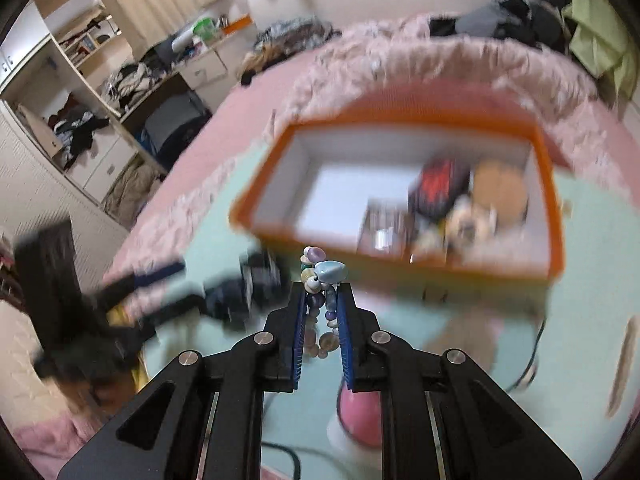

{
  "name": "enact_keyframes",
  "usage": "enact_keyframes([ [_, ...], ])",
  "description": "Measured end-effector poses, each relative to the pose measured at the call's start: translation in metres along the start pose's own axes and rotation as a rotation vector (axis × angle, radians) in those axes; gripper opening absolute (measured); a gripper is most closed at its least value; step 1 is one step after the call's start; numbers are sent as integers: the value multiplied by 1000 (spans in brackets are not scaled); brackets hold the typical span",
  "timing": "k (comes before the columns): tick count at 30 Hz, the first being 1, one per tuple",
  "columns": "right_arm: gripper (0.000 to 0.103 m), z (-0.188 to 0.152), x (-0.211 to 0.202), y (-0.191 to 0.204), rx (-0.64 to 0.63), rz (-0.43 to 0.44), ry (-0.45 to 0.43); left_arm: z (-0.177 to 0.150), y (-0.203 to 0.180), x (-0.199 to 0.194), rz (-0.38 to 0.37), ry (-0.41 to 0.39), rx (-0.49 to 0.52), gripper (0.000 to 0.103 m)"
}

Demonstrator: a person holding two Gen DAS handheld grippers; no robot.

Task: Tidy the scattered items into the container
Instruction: 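Lift bracelet out and lower it onto table with right tool, then reach left tool into box and grasp brown card box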

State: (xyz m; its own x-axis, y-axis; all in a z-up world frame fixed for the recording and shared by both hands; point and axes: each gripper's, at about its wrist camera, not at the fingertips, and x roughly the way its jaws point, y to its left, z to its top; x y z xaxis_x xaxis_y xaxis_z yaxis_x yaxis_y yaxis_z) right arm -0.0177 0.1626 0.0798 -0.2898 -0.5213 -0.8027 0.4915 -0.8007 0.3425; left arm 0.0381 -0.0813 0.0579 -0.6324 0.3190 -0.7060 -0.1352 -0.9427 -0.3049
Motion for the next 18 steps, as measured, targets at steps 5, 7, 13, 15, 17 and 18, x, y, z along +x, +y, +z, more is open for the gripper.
enact_keyframes([
  [5,16,-25,21,-18,45,9,22,-2,-4,1,-4,9,6,79],
  [7,18,-28,27,-25,69,30,16,-2,-6,1,-12,13,9,79],
  [13,35,-38,7,-40,154,77,-151,3,-19,-2,-26,1,26,79],
  [15,37,-45,-5,-38,146,49,-214,11,-27,-3,-39,-8,35,79],
  [17,37,-52,-10,-33,134,14,-238,23,-38,-5,-48,-19,52,79],
  [18,37,-54,-10,-32,131,6,-242,30,-45,-5,-53,-19,63,79],
])
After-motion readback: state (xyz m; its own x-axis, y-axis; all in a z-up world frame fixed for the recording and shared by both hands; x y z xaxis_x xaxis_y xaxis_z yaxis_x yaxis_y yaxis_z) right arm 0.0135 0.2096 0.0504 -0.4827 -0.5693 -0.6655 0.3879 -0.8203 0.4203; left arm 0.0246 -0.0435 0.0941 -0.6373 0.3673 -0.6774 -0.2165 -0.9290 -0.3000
